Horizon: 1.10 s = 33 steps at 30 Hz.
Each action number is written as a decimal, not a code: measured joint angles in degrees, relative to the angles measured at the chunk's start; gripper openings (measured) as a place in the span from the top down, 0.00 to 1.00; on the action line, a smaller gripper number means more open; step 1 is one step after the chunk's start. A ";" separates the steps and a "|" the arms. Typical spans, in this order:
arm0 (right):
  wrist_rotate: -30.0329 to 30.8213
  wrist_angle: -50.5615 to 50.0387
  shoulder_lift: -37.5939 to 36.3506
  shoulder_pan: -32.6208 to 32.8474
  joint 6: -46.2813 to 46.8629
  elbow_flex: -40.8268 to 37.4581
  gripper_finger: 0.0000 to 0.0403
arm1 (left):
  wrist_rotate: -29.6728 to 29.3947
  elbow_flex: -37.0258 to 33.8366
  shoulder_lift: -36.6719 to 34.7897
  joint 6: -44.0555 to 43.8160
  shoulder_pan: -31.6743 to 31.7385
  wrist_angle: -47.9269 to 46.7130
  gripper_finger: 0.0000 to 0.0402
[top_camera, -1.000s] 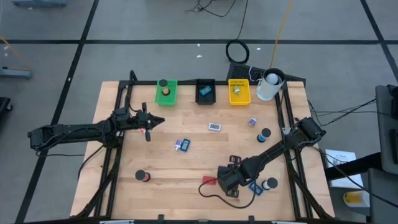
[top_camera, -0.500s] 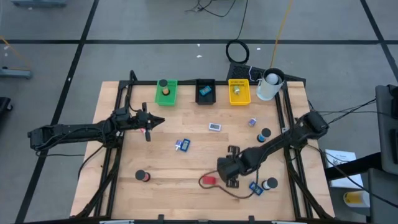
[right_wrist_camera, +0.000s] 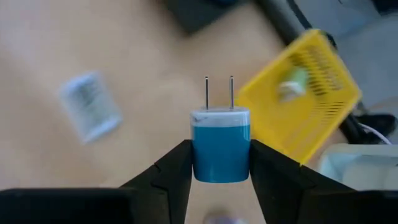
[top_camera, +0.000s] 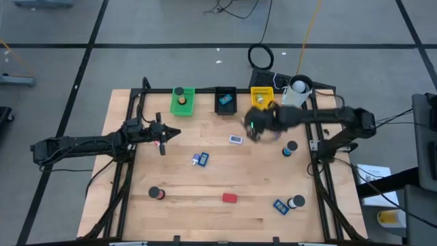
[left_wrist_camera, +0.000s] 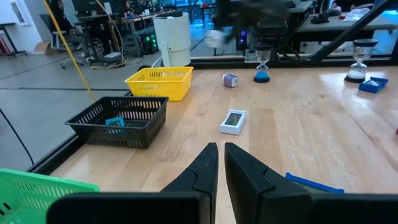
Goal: Pick & Place Office items
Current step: Put the blue charger adapter into the yellow bin
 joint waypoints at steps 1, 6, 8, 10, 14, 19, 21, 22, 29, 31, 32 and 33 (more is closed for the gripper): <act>-0.37 0.80 0.12 -3.21 -0.37 -0.01 0.65 | -0.02 0.00 0.00 -0.04 0.00 0.00 0.91; -7.64 5.11 2.13 -16.63 -3.08 -0.16 0.66 | 0.00 0.00 0.00 -0.09 0.02 -0.05 0.91; -9.49 6.42 2.34 -20.49 -2.95 -0.76 0.65 | 0.00 0.00 0.00 -0.15 0.02 -0.15 0.91; -10.57 8.57 3.56 -23.06 -2.73 -1.06 0.65 | 0.05 0.00 0.00 -0.11 0.00 -0.35 0.91; -9.43 9.14 6.40 -26.05 -2.51 -1.54 0.65 | 0.04 0.00 0.00 -0.13 0.02 -0.39 0.91; -8.95 13.07 10.86 -28.35 -2.66 -1.37 0.65 | 0.07 0.00 0.00 -0.64 0.02 -0.55 0.91; -8.26 14.99 12.23 -29.28 -2.69 -1.43 0.65 | 0.11 0.00 0.00 -0.67 0.00 -0.55 0.91; -7.12 15.73 12.60 -29.65 -2.76 -1.43 0.65 | 0.09 0.00 0.00 -0.68 0.00 -0.55 0.91; -4.48 18.44 13.61 -31.38 -3.93 -1.37 0.65 | 0.11 -0.02 0.00 -0.70 0.02 -0.55 0.91; -4.59 19.77 14.18 -31.50 -3.23 -1.27 0.65 | 0.13 -0.02 0.00 -0.76 0.00 -0.55 0.91; -4.91 19.80 14.46 -31.54 -3.08 -1.31 0.65 | 0.13 -0.02 0.00 -0.85 0.02 -0.55 0.91; -5.76 19.64 14.63 -31.56 -3.04 -1.35 0.65 | 0.13 -0.02 0.00 -0.87 0.01 -0.55 0.91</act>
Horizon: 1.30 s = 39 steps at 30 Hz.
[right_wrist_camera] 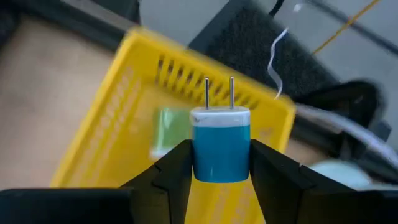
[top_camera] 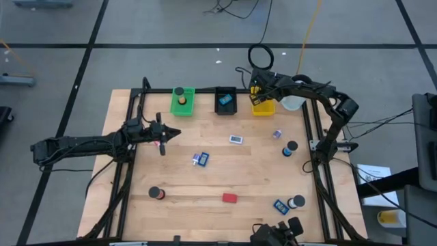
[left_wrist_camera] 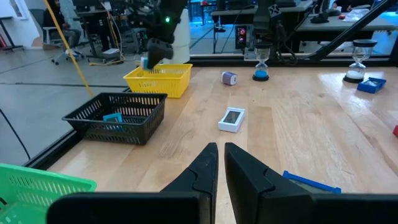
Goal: Pick & Place Office items
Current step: Put the blue charger adapter into the yellow bin
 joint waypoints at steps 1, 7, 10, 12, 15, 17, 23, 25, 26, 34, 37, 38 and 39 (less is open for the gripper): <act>-0.19 -0.18 0.24 0.01 -0.04 -0.03 0.65 | 0.00 0.01 0.00 0.00 -0.01 0.00 0.91; -0.25 0.90 1.90 -0.01 -0.05 0.00 0.65 | 0.11 0.00 0.00 -0.20 0.01 0.00 0.91; -0.04 1.78 2.64 -0.27 -0.11 0.00 0.65 | 0.09 0.01 0.00 -0.20 0.01 0.01 0.91; 0.04 1.79 2.56 -0.21 -0.69 -0.02 0.65 | 0.09 0.00 0.00 -0.20 0.00 0.02 0.91; -0.15 2.88 2.97 -0.16 -0.90 0.02 0.65 | 0.09 0.00 0.00 -0.20 0.01 0.02 0.91; -0.26 2.54 2.95 -0.29 -1.12 0.02 0.65 | 0.09 0.00 0.00 -0.20 -0.01 0.02 0.91; -0.17 2.67 4.35 -0.91 -1.17 -0.02 0.65 | 0.09 0.00 0.00 -0.28 0.00 0.03 0.91; 0.02 2.98 4.35 -0.93 -1.06 0.00 0.65 | 0.09 0.00 0.00 -0.35 0.01 0.02 0.91; 0.05 3.10 4.35 -0.93 -1.05 0.00 0.65 | 0.08 0.00 0.00 -0.39 0.00 0.02 0.91; -0.34 3.12 4.35 -0.93 -0.95 0.00 0.61 | 0.07 0.00 0.00 -0.39 0.01 0.02 0.91; -0.30 3.29 4.35 -0.92 -0.96 0.00 0.56 | 0.07 0.00 0.00 -0.39 0.01 0.02 0.91; -0.28 3.25 4.34 -0.91 -0.97 0.00 0.54 | 0.07 0.00 0.00 -0.39 -0.01 0.02 0.91; -0.26 3.28 4.35 -0.91 -1.01 0.00 0.52 | 0.07 0.00 0.00 -0.39 -0.01 0.02 0.91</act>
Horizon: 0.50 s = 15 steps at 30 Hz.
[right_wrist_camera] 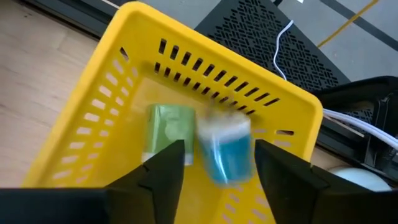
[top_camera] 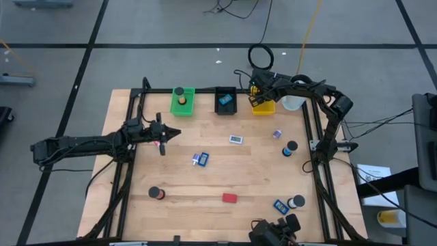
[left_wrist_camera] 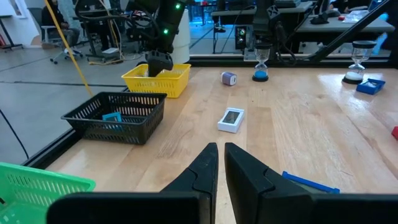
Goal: Pick & Place Office items
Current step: Put the blue charger adapter into the yellow bin, then put the top dark blue digital timer into the black bin
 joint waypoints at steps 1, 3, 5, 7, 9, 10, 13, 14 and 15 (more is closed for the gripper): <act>0.00 0.01 0.00 0.00 -0.09 0.00 0.50 | 0.00 0.00 0.00 0.00 0.00 0.00 0.91; 0.09 0.04 -0.02 0.00 -0.25 0.00 0.47 | 0.00 0.00 0.00 0.00 0.01 0.00 0.91; 0.09 0.18 -0.16 -0.02 -0.64 0.00 0.43 | 0.00 0.00 0.00 0.15 0.02 0.00 0.91; 0.06 -0.42 -1.05 0.05 -0.87 0.00 0.40 | -0.02 0.00 0.00 0.20 0.01 0.00 0.91; 0.14 -0.64 -2.77 0.49 -0.96 0.00 0.37 | 0.00 0.00 0.00 0.20 0.02 0.00 0.91; 0.09 -1.04 -3.88 0.88 -0.98 0.00 0.37 | 0.08 0.00 0.02 0.20 0.02 0.00 0.91; -0.59 -4.54 -8.09 2.70 -1.92 0.00 0.37 | 1.38 0.00 0.00 1.30 0.01 0.00 0.91; -0.06 -5.56 -9.62 3.80 -2.63 0.00 0.39 | 1.82 0.00 0.00 1.63 0.00 0.00 0.91; 1.02 -6.23 -11.29 5.11 -3.31 -0.22 0.41 | 2.04 0.00 0.00 1.73 0.00 0.00 0.91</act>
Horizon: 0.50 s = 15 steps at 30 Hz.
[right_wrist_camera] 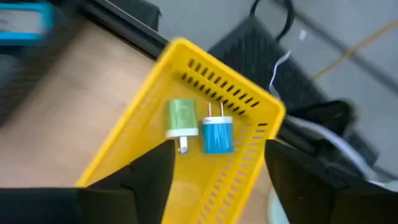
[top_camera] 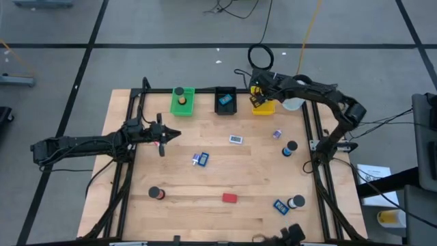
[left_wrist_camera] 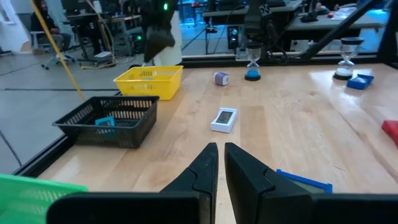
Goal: Pick & Place Office items
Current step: Put the top dark blue digital timer into the black bin
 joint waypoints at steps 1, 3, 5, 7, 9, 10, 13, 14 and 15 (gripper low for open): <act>1.40 -0.04 -1.92 1.51 -0.80 -0.83 0.44 | 0.14 0.00 0.00 -0.01 0.01 0.01 0.91; 4.13 2.02 -6.04 5.15 -2.24 -4.04 0.52 | 0.42 0.00 0.01 -0.56 0.02 0.02 0.91; 5.11 8.28 -10.38 8.71 -3.37 -9.35 0.61 | 0.51 0.00 0.02 -1.70 0.00 0.02 0.91; 4.18 17.78 -14.84 11.86 -4.47 -16.87 0.70 | 0.54 0.00 0.00 -2.46 0.02 0.02 0.91; 1.30 30.71 -18.80 14.12 -5.71 -25.20 0.79 | 0.57 0.00 0.02 -2.65 0.00 0.15 0.91; -0.64 37.02 -20.32 14.88 -6.28 -29.15 0.83 | 0.67 0.05 0.01 -2.87 0.02 0.25 0.91; -7.10 60.14 -23.81 16.33 -9.81 -40.89 0.94 | 0.86 0.76 0.02 -4.66 -0.19 0.24 0.91; -9.21 67.63 -24.72 16.50 -11.18 -44.30 0.97 | 0.84 1.24 0.02 -5.16 -0.49 0.10 0.91; -11.02 75.25 -25.43 16.48 -12.36 -47.33 0.98 | 0.80 1.79 0.03 -5.20 -0.91 -0.01 0.91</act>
